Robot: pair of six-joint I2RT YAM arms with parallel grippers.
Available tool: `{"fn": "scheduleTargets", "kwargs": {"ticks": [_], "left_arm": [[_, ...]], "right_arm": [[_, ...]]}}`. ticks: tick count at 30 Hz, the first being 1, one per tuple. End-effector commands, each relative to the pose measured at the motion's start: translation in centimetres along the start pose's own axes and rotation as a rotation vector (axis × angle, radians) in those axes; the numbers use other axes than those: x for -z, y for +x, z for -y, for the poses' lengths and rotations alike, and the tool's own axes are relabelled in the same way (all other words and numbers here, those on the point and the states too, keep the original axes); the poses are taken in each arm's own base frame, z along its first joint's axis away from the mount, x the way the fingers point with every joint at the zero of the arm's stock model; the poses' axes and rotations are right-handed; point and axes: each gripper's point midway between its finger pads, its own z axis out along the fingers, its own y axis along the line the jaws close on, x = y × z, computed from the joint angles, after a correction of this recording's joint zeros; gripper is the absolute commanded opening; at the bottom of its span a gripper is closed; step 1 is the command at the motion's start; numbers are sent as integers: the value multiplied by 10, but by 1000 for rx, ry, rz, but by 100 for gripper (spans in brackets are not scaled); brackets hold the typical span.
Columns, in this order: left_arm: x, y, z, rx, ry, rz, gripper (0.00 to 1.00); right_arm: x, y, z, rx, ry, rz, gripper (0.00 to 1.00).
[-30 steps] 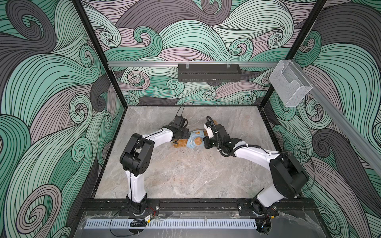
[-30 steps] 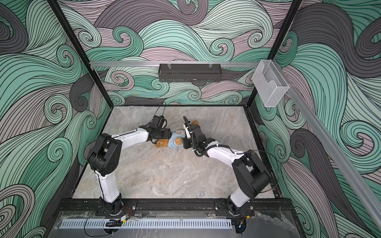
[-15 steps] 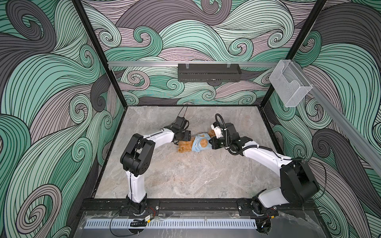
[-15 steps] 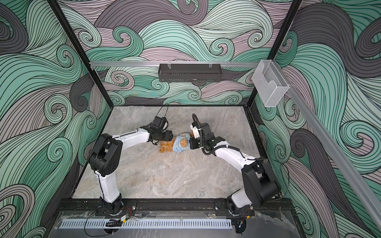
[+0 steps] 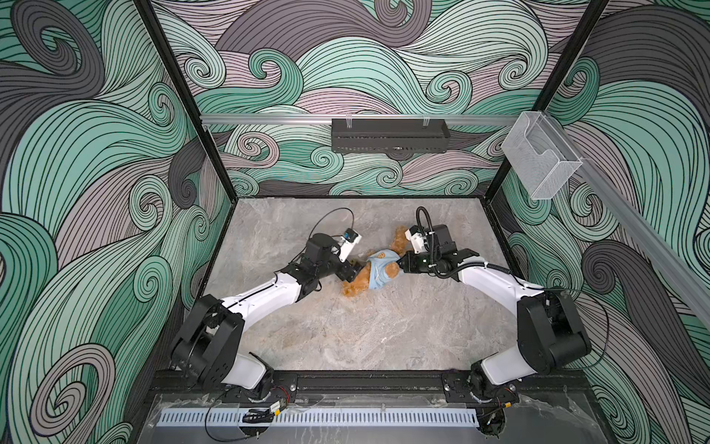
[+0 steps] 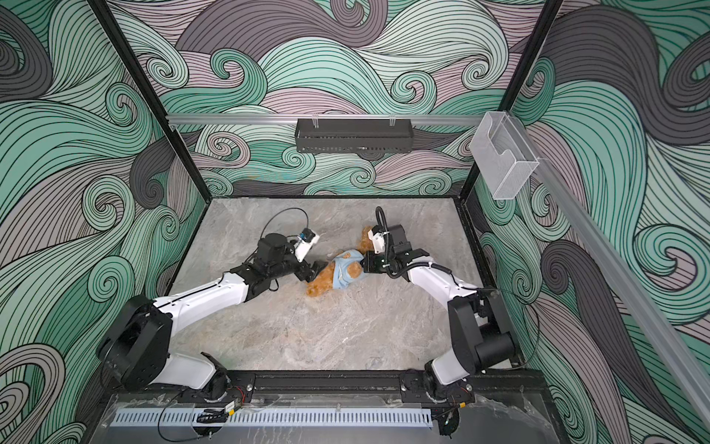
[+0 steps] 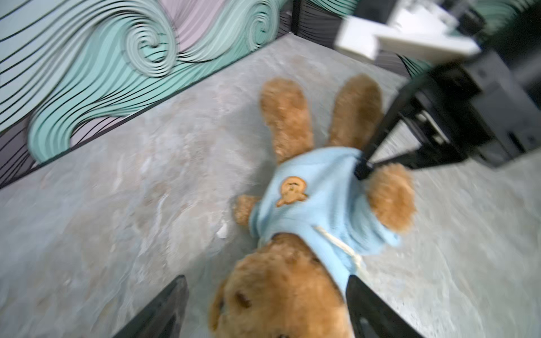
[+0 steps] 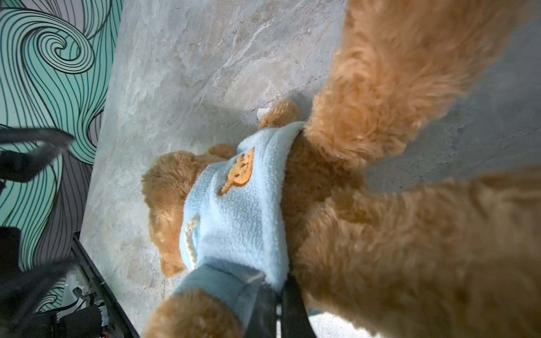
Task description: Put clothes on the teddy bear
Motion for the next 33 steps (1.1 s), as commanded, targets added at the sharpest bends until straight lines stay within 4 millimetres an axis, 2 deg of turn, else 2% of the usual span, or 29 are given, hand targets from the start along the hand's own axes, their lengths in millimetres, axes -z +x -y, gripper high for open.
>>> {"fn": "scheduleTargets", "kwargs": {"ticks": [1,4,6,8,10,13,16,20,23,28,31,33], "left_arm": [[-16,-3,38,-354,126,-15,88],[-32,1,48,-461,150,-26,90],[-45,12,54,-526,179,-59,91],[-57,18,56,-561,186,-68,91],[-68,17,50,-551,150,-63,90],[-84,10,36,-505,80,-64,81],[-94,5,27,-424,37,-71,61],[-90,9,32,-352,96,-60,29],[-80,11,37,-273,175,-65,14],[-58,9,38,-135,280,-85,9],[-52,6,35,-85,287,-102,6],[-49,2,33,-51,290,-102,4]], "right_arm": [[2,-11,-13,-25,-70,17,0],[1,-11,-15,-35,-84,16,0],[1,-11,-16,-43,-96,22,0],[1,-12,-20,-52,-115,29,0],[1,-14,-24,-67,-140,32,0],[1,-13,-28,-85,-174,37,0],[4,-12,-27,-72,-163,39,0],[11,-10,-17,-21,-91,40,4],[21,-11,-4,53,17,40,10],[50,-17,22,170,244,78,19],[60,-16,4,253,205,120,24],[62,-15,-24,343,108,196,28]]}}
